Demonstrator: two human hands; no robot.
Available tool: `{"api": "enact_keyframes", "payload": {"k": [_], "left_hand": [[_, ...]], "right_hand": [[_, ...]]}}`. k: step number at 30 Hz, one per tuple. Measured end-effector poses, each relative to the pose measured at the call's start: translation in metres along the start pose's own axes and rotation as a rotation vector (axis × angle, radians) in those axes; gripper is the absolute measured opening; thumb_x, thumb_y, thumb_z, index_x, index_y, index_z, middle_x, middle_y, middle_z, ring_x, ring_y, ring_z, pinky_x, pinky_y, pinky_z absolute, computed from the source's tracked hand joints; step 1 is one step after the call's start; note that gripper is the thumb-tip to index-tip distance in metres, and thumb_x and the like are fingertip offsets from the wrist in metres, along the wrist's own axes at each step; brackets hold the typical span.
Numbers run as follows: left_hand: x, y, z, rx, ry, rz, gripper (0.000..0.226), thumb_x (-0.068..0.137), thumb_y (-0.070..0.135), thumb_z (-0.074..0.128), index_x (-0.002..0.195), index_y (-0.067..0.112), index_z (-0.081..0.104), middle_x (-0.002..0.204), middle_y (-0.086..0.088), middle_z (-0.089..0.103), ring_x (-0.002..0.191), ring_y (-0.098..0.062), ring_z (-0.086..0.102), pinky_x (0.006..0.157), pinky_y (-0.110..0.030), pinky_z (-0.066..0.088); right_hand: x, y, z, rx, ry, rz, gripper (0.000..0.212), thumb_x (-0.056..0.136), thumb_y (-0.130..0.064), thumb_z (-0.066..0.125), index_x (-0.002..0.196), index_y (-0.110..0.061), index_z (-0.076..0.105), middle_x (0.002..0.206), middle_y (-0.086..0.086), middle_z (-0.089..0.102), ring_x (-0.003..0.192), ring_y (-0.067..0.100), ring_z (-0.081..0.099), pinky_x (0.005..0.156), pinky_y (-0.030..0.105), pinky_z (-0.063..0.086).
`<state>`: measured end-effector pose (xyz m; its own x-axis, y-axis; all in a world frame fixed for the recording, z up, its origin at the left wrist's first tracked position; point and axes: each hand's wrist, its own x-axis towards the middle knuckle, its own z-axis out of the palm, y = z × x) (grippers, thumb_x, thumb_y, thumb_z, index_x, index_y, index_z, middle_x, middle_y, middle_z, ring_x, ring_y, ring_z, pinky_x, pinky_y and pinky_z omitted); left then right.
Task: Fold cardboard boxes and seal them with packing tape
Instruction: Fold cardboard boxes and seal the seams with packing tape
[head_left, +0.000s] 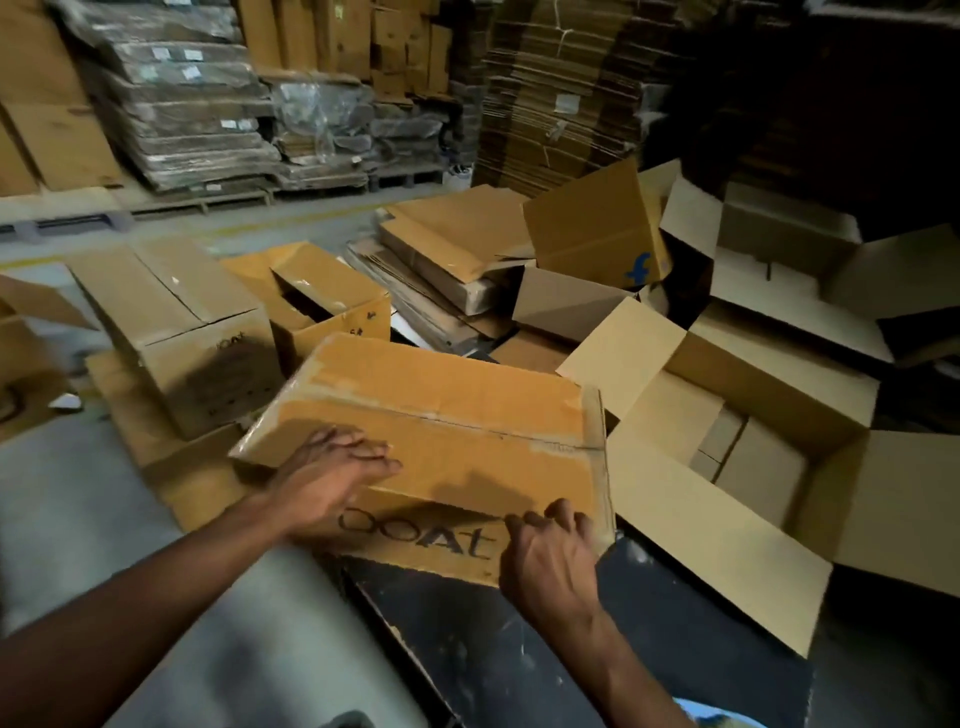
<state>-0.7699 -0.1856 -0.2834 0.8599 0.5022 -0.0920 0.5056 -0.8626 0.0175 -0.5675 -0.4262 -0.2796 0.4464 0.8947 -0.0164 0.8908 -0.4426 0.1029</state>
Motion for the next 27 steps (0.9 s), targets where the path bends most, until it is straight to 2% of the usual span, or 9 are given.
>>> {"api": "enact_keyframes", "payload": {"k": [3,6,10,12,15,17,21,25,27], "left_hand": [[0.024,0.001,-0.011,0.036,0.078,-0.135,0.064,0.094,0.015,0.065,0.149,0.042,0.048,0.156,0.016,0.047,0.141,-0.015,0.043,0.117,-0.036,0.028],[0.042,0.0,-0.013,-0.012,0.226,-0.287,0.045,0.09,0.019,0.071,0.132,0.03,0.064,0.137,0.004,0.064,0.127,-0.024,0.053,0.107,-0.041,0.042],[0.043,0.038,0.007,-0.442,0.447,-0.455,0.047,0.084,0.01,0.075,0.131,0.016,0.067,0.131,-0.008,0.065,0.124,-0.032,0.056,0.104,-0.049,0.05],[0.032,0.077,0.014,-0.602,0.477,-0.442,0.053,0.086,0.021,0.077,0.137,0.018,0.062,0.144,-0.011,0.056,0.135,-0.034,0.049,0.11,-0.05,0.046],[0.011,0.147,0.019,-0.812,0.374,-0.548,0.087,0.088,0.042,0.078,0.159,0.039,0.029,0.172,-0.002,0.001,0.157,-0.032,0.006,0.12,-0.052,0.031],[0.001,0.188,0.02,-1.047,0.271,-0.629,0.105,0.087,0.046,0.079,0.163,0.044,0.006,0.171,0.003,-0.019,0.157,-0.031,0.0,0.119,-0.051,0.032],[-0.01,0.224,0.026,-1.458,0.271,-0.586,0.1,0.091,0.034,0.077,0.162,0.043,0.007,0.172,-0.003,0.015,0.15,-0.021,0.03,0.11,-0.036,0.039],[-0.002,0.186,0.021,-1.301,0.288,-0.642,0.098,0.091,0.035,0.078,0.163,0.04,0.013,0.168,0.0,0.026,0.149,-0.026,0.035,0.112,-0.043,0.04],[0.003,0.153,0.024,-1.103,0.26,-0.619,0.095,0.088,0.04,0.08,0.162,0.04,0.021,0.167,-0.001,0.028,0.147,-0.026,0.037,0.112,-0.045,0.042]], "right_hand": [[-0.02,-0.026,-0.023,0.094,-0.126,-0.019,0.028,0.095,-0.037,0.055,0.107,-0.017,0.069,0.106,0.007,0.07,0.111,0.03,0.048,0.091,0.044,0.042],[-0.024,-0.028,-0.041,0.295,-0.165,-0.028,0.031,0.097,-0.041,0.057,0.111,-0.017,0.071,0.102,0.01,0.07,0.103,0.028,0.061,0.084,0.039,0.052],[-0.001,0.008,-0.049,0.631,-0.154,-0.025,0.042,0.095,-0.055,0.06,0.127,-0.031,0.071,0.119,-0.009,0.075,0.094,0.007,0.071,0.086,0.029,0.059],[0.025,0.044,-0.041,0.59,-0.042,0.05,0.048,0.095,-0.057,0.062,0.133,-0.029,0.067,0.126,-0.006,0.072,0.098,0.012,0.071,0.093,0.034,0.056],[0.068,0.116,-0.019,0.456,0.0,0.281,0.064,0.094,-0.06,0.06,0.148,-0.027,0.051,0.144,0.008,0.058,0.13,0.032,0.052,0.105,0.049,0.048],[0.086,0.161,-0.005,0.407,-0.077,0.435,0.071,0.095,-0.064,0.055,0.153,-0.028,0.038,0.156,0.011,0.041,0.144,0.04,0.034,0.11,0.059,0.04],[0.087,0.187,0.013,0.527,-0.25,0.458,0.07,0.1,-0.065,0.046,0.148,-0.014,0.043,0.142,0.02,0.058,0.128,0.042,0.056,0.105,0.047,0.047],[0.034,0.17,0.028,0.497,-0.201,0.431,0.071,0.091,-0.079,0.042,0.113,-0.014,0.062,0.111,0.015,0.072,0.104,0.039,0.067,0.087,0.045,0.055],[-0.01,0.144,0.036,0.552,-0.136,0.428,0.072,0.088,-0.082,0.042,0.117,-0.019,0.06,0.107,0.012,0.072,0.103,0.041,0.067,0.078,0.041,0.051]]}}
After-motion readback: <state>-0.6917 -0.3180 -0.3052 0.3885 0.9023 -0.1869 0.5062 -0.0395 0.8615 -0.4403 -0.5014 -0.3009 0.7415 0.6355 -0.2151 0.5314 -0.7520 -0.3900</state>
